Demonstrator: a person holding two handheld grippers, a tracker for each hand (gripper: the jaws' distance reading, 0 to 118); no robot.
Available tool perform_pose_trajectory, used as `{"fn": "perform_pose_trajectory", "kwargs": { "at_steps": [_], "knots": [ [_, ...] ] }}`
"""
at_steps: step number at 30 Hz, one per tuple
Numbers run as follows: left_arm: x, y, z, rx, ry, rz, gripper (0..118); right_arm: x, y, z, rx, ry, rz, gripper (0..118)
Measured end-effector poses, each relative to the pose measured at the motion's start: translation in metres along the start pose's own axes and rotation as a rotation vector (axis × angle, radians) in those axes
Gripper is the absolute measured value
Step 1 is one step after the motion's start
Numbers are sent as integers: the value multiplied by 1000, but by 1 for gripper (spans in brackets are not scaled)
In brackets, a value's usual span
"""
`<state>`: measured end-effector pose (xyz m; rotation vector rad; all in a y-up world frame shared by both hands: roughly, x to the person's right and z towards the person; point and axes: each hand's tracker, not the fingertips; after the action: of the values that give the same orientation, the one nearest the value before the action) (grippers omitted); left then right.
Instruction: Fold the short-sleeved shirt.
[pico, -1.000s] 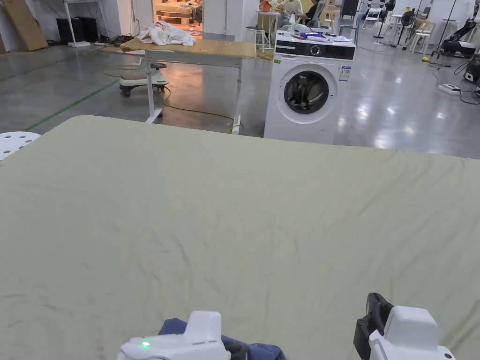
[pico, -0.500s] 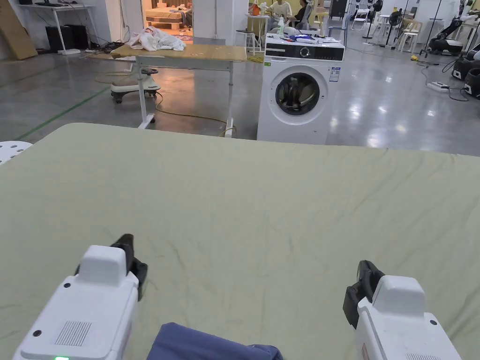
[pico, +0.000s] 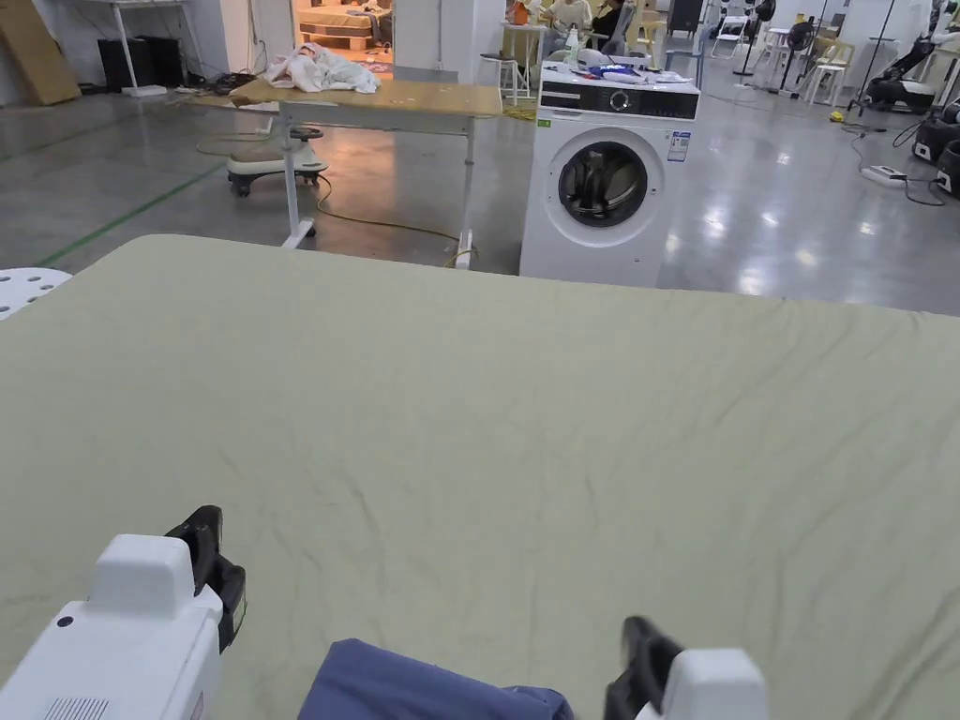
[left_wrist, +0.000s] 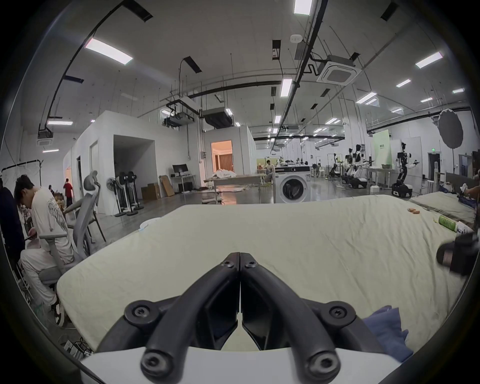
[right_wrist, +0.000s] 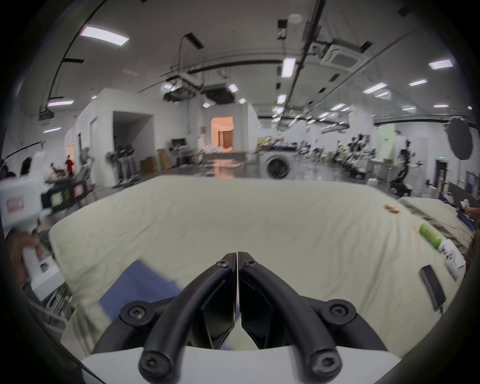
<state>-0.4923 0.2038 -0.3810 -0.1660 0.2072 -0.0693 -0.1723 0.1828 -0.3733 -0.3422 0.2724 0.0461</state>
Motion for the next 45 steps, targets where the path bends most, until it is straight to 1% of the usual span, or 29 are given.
{"fn": "perform_pose_trajectory", "kwargs": {
  "at_steps": [3,4,6,8,11,16,19,20,21,23,24,25,26,28,29,31,33,35,36,39,41,42,44,45],
  "knots": [
    [-5,-11,1,-37,2,6,0,-36,-28,-7,-79,88,39,0],
    [-7,-14,1,-52,-2,15,0,-44,-36,-11,-97,110,31,0],
    [-12,-20,2,-79,-19,32,0,-55,-49,-20,-116,119,28,0],
    [-15,-26,3,-102,-24,35,0,-60,-59,-30,-129,101,41,0],
    [-19,-33,6,-144,-58,43,0,-58,-67,-44,-147,51,30,0],
    [-29,-41,-4,-271,-163,123,0,-48,-93,-67,-232,5,41,0],
    [-41,-43,-16,-368,-249,192,2,-41,-100,-71,-243,-7,1,0],
    [-46,-44,-22,-402,-296,231,7,-41,-100,-69,-239,-9,4,0],
    [-50,-45,-27,-434,-329,253,14,-42,-99,-69,-239,-9,14,0],
    [-59,-48,-39,-507,-413,313,34,-43,-98,-71,-242,-12,19,0],
    [-62,-50,-46,-550,-448,336,46,-43,-98,-71,-243,-12,16,0],
    [-66,-52,-54,-590,-491,364,64,-43,-98,-72,-244,-12,13,0],
    [-70,-53,-61,-631,-542,401,74,-43,-99,-73,-244,-13,13,0],
    [-76,-62,-76,-663,-608,502,84,-43,-98,-71,-241,-14,17,0],
    [-78,-68,-86,-701,-658,552,84,-44,-98,-71,-238,-14,25,0],
    [-76,-80,-100,-780,-710,618,84,-43,-99,-70,-235,-13,30,0],
    [-68,-97,-114,-868,-803,666,84,-43,-99,-69,-233,-9,31,0],
    [-53,-108,-119,-952,-845,684,84,-41,-99,-69,-232,-4,27,0],
    [-48,-114,-122,-970,-871,691,83,-41,-99,-69,-232,-1,27,0],
    [-50,-137,-141,-919,-984,773,83,-39,-98,-68,-229,10,27,0],
    [-42,-143,-146,-946,-1013,810,80,-38,-98,-68,-227,23,29,0],
    [-25,-125,-132,-946,-1004,794,75,-36,-98,-68,-227,29,32,0],
    [-16,-121,-126,-942,-985,759,36,-34,-98,-67,-224,40,38,0],
    [-15,-124,-126,-952,-960,743,31,-33,-99,-67,-221,44,40,0]
  ]
}}
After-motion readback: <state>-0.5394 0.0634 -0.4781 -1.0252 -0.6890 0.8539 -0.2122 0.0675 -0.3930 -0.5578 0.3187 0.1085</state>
